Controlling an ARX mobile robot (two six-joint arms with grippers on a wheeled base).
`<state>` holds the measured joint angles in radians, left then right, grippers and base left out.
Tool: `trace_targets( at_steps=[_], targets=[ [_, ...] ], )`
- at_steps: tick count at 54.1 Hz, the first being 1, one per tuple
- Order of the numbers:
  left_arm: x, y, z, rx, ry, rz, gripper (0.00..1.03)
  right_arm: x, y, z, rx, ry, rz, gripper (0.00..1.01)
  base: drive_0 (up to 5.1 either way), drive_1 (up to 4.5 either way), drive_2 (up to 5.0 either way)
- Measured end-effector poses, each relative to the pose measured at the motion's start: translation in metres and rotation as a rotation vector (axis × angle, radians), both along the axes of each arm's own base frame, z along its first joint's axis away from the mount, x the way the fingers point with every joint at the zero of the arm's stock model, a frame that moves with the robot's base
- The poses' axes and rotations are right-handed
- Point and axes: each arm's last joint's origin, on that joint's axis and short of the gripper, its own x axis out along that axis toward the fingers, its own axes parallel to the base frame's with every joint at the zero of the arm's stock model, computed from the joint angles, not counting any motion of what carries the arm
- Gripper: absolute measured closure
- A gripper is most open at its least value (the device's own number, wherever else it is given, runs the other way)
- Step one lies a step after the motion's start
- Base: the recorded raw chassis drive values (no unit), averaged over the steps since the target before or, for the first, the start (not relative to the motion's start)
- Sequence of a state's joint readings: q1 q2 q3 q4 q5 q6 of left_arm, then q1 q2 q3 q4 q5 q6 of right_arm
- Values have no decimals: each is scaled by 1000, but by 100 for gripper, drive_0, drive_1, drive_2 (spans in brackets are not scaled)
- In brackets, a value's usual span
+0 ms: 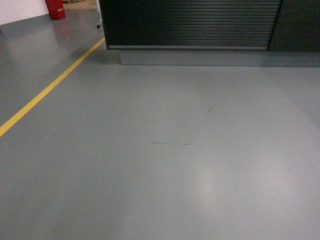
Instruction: Place dark red mango on scale at checkout
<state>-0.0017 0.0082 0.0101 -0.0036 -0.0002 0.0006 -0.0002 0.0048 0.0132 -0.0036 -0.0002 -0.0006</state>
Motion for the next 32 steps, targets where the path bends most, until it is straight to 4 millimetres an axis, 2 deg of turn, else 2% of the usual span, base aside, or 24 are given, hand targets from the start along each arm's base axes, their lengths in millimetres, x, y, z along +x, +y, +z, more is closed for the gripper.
trace_targets(
  at_steps=[32],
  targets=[
    [0,0,0,0,0,0,5,0,0,0,0,0,0,3,0,0,0]
  ],
)
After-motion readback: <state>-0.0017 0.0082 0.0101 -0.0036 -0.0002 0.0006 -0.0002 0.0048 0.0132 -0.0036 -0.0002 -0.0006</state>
